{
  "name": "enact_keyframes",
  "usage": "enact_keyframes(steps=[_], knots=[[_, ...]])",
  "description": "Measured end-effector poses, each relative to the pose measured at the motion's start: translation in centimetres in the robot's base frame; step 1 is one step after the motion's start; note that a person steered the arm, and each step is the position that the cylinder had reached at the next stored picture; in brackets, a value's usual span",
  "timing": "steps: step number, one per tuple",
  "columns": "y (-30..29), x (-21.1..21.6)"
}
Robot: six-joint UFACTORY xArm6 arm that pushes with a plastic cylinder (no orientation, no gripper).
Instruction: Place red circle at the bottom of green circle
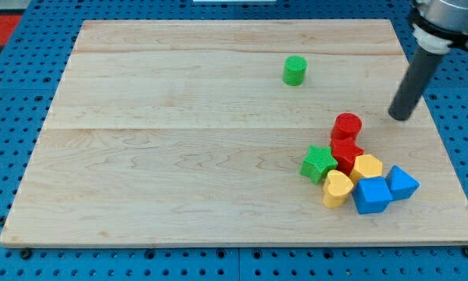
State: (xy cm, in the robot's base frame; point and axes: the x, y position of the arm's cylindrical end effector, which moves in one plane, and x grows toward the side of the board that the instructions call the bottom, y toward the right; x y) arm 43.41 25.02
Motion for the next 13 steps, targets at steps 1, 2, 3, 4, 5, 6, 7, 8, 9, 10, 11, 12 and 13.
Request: enact_keyframes(steps=[1, 2, 3, 4, 5, 6, 7, 8, 9, 10, 11, 12, 13], knots=[[0.1, 2.2], [-2.5, 3.4], [-4.7, 4.8], [-7.1, 5.0], [-9.8, 4.6], [-11.4, 3.7], [-11.4, 2.8], [-10.8, 1.3], [-10.3, -0.4], [-10.1, -1.8], [-9.7, -2.6], [-7.5, -3.2], [-7.3, -4.2]])
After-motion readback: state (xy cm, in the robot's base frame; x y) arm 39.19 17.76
